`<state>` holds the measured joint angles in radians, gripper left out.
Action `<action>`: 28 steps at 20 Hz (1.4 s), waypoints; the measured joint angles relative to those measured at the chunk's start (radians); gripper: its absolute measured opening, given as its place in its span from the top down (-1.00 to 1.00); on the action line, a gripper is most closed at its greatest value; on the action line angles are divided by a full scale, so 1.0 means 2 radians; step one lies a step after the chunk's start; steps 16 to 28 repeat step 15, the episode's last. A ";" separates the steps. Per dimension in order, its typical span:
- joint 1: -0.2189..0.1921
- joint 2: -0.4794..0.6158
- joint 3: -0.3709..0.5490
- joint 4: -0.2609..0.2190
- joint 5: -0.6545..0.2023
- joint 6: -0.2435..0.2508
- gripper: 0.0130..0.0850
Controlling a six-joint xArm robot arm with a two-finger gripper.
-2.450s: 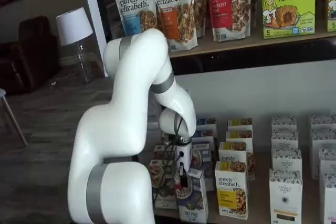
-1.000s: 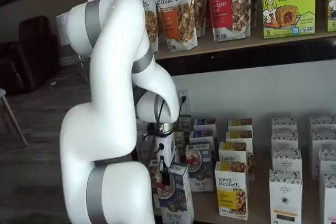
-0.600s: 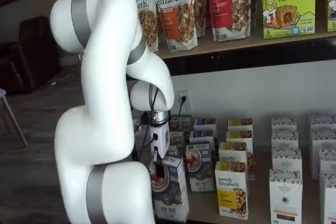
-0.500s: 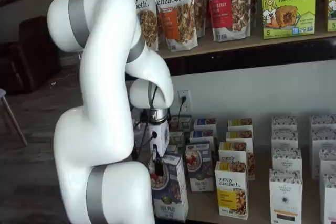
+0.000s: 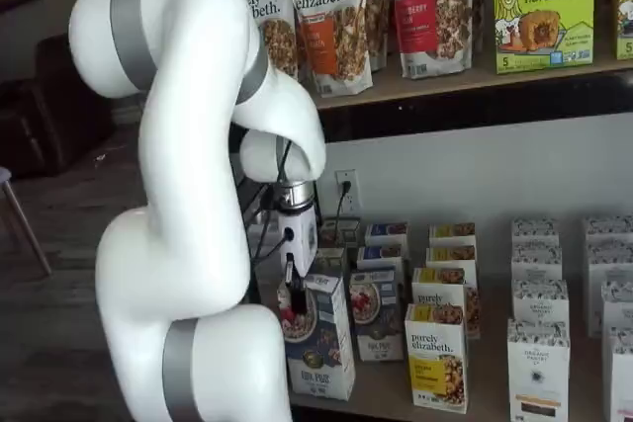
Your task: Pick up the blue and white box that is on the bottom shelf, the second box from the left
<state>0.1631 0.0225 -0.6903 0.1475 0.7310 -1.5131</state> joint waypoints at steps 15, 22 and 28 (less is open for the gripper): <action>-0.007 -0.061 -0.005 -0.007 0.069 0.005 0.00; -0.007 -0.061 -0.005 -0.007 0.069 0.005 0.00; -0.007 -0.061 -0.005 -0.007 0.069 0.005 0.00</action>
